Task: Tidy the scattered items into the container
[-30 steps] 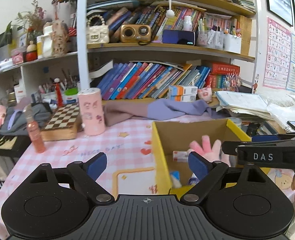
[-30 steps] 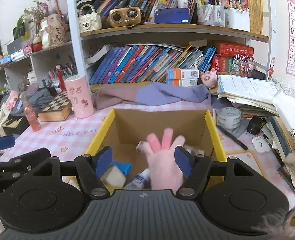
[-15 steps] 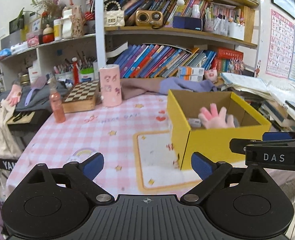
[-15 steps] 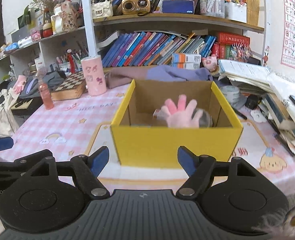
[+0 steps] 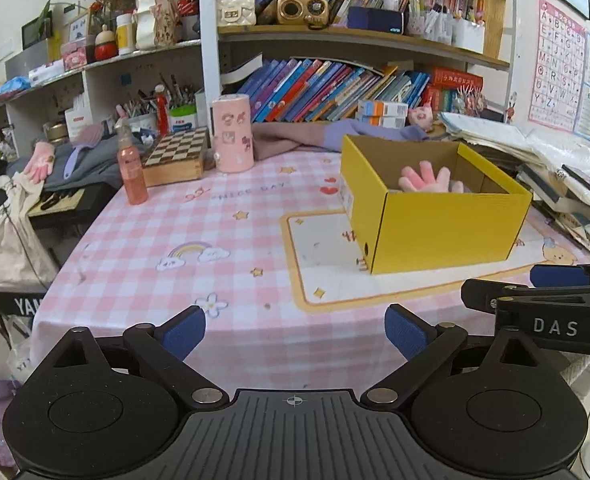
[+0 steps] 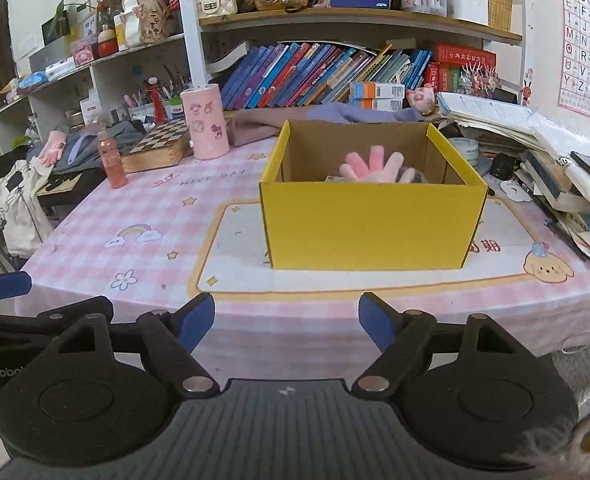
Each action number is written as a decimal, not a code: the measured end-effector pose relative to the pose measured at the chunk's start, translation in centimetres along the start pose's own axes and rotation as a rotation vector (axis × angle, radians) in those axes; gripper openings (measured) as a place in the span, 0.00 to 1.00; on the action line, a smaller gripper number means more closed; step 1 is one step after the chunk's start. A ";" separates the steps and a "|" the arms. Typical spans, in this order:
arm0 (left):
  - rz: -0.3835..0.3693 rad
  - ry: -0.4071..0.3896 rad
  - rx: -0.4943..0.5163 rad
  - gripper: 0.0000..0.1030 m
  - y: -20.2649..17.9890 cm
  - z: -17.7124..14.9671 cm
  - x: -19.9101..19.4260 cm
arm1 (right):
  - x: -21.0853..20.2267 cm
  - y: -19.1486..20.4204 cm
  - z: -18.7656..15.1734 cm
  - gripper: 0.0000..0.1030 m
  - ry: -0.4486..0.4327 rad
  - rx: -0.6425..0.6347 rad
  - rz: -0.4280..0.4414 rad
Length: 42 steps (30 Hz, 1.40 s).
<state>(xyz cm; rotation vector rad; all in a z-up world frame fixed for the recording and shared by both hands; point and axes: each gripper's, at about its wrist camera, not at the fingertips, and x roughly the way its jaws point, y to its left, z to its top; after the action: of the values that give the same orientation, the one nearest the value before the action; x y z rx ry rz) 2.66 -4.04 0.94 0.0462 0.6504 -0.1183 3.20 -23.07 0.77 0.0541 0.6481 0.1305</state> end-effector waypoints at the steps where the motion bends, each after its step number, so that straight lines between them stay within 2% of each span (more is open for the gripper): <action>1: 0.001 0.004 0.000 0.96 0.1 -0.1 -0.1 | -0.1 0.2 -0.2 0.78 0.001 0.000 0.001; 14: 0.032 0.073 -0.025 1.00 1.1 -1.1 -0.1 | -0.5 0.9 -0.8 0.88 0.027 -0.011 -0.014; 42: 0.038 0.109 -0.011 1.00 0.6 -1.3 0.6 | 0.1 0.6 -1.0 0.89 0.054 -0.016 -0.043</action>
<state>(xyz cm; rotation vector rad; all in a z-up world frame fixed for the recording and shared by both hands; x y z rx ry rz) 2.43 -3.35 -0.50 0.0550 0.7585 -0.0761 2.64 -22.43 0.01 0.0215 0.7021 0.0961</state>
